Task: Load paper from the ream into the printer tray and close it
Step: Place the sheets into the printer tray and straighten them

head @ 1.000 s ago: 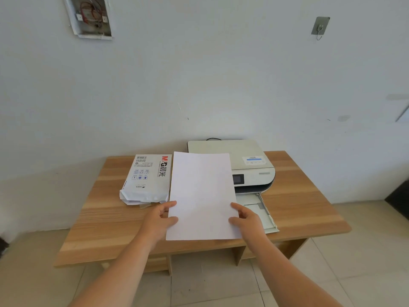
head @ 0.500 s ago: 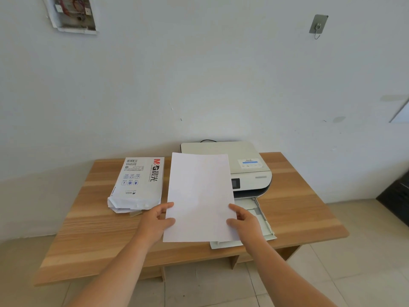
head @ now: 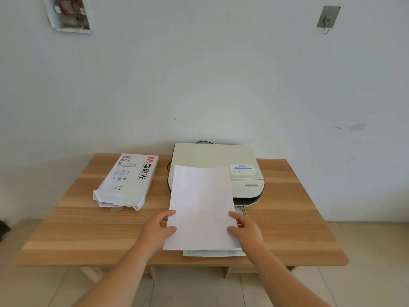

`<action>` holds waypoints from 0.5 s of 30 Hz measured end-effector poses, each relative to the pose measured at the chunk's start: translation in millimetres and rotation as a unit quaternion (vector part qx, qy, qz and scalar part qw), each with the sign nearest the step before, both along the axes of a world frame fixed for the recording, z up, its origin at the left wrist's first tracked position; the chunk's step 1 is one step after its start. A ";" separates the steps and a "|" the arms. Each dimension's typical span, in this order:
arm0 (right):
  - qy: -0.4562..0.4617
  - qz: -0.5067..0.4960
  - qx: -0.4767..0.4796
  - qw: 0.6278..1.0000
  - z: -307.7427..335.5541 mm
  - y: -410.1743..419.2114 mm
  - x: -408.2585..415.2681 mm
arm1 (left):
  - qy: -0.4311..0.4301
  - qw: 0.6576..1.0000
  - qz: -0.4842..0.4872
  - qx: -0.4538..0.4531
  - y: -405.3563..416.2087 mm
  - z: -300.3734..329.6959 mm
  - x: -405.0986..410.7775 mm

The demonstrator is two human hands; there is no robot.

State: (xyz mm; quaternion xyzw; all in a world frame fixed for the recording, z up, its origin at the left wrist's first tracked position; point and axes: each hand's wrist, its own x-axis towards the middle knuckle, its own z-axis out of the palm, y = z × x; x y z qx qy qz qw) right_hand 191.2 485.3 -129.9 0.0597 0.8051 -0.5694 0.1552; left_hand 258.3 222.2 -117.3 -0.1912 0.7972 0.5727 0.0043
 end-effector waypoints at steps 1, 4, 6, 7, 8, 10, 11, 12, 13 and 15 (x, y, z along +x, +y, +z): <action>0.001 0.008 0.005 1.000 -1.6 9.2 -4.0 | -0.003 1.000 0.004 0.000 9.8 0.3 -0.6; -0.005 0.026 0.016 1.000 -6.3 35.1 -11.9 | -0.012 1.000 0.010 -0.009 38.0 -4.7 -1.7; -0.015 0.033 0.012 0.999 -10.8 49.2 -15.9 | -0.018 1.000 0.013 -0.017 54.6 -8.1 -0.9; -0.019 0.036 0.012 0.999 -13.3 54.9 -17.4 | -0.021 0.999 0.015 -0.020 61.3 -9.3 -0.1; -0.022 0.039 0.012 0.999 -15.2 59.6 -18.1 | -0.024 0.999 0.019 -0.021 65.9 -12.6 0.1; -0.033 0.038 0.003 0.999 -20.1 66.7 -18.8 | -0.032 0.999 0.025 -0.019 72.2 -17.2 0.9; -0.039 0.038 -0.003 0.998 -22.7 69.7 -18.6 | -0.036 0.999 0.026 -0.018 74.5 -18.6 1.7; -0.044 0.040 -0.007 0.998 -25.1 72.3 -17.9 | -0.041 0.999 0.027 -0.015 75.6 -21.2 1.8; -0.048 0.042 -0.008 0.998 -27.6 74.4 -16.8 | -0.045 0.999 0.027 -0.011 76.7 -22.6 1.7; -0.060 0.035 -0.016 0.997 -33.8 77.6 -14.0 | -0.057 0.998 0.018 -0.013 76.9 -27.0 1.3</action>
